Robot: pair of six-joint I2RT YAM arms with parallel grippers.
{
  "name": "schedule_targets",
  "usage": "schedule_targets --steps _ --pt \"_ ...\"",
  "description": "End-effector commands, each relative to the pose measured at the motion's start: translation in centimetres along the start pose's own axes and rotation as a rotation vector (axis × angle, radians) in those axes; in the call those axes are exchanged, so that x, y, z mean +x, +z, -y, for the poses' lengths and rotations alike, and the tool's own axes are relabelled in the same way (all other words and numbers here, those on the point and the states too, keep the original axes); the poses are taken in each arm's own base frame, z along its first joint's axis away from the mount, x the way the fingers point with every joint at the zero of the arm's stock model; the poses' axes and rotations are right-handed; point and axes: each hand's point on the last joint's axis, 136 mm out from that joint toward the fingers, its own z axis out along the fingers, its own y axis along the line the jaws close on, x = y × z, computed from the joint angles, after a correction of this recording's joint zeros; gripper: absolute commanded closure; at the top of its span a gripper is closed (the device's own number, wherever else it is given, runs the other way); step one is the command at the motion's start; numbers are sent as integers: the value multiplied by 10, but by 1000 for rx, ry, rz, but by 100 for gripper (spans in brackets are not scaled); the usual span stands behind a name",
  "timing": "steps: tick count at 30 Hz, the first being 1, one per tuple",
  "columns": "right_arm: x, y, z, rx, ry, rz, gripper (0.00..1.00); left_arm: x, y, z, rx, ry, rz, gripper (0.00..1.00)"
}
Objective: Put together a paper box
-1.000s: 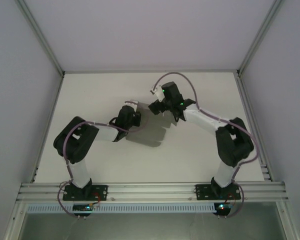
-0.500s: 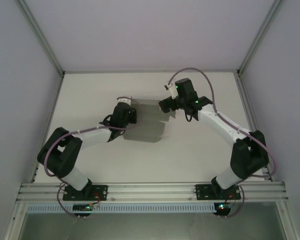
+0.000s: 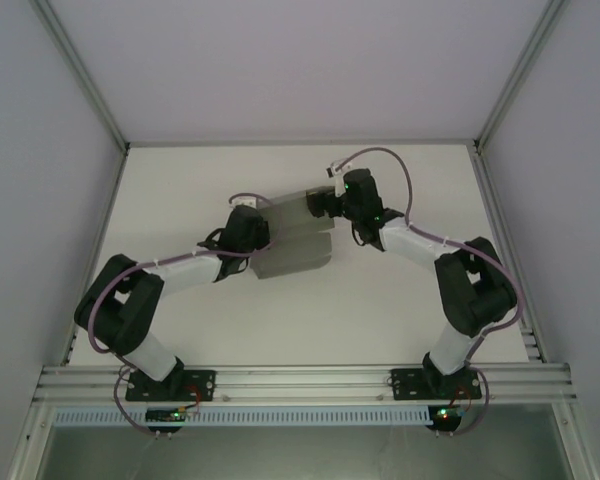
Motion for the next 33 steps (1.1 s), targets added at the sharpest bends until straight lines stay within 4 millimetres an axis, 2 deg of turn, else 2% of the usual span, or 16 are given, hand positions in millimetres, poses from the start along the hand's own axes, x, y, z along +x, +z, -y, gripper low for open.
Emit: schedule_targets --steps 1,5,9,15,19,22,25,33 --pt "-54 -15 -36 -135 108 266 3 -32 -23 49 195 -24 56 100" --pt "-43 -25 -27 -76 114 220 3 -40 -30 46 177 -61 74 100" --pt "-24 -53 -7 5 116 149 2 -48 -39 38 127 -93 82 100" --pt "30 -106 16 74 74 -131 2 -57 -53 29 92 -66 116 100" --pt "62 -130 23 78 52 -257 2 -61 -59 27 85 -33 121 100" --pt "69 -133 27 88 58 -275 2 -65 -62 29 94 -29 127 100" --pt "70 -124 29 95 61 -271 2 -66 -63 34 113 -25 123 100" --pt "44 -97 40 145 59 -191 3 -57 -62 32 116 -1 98 100"
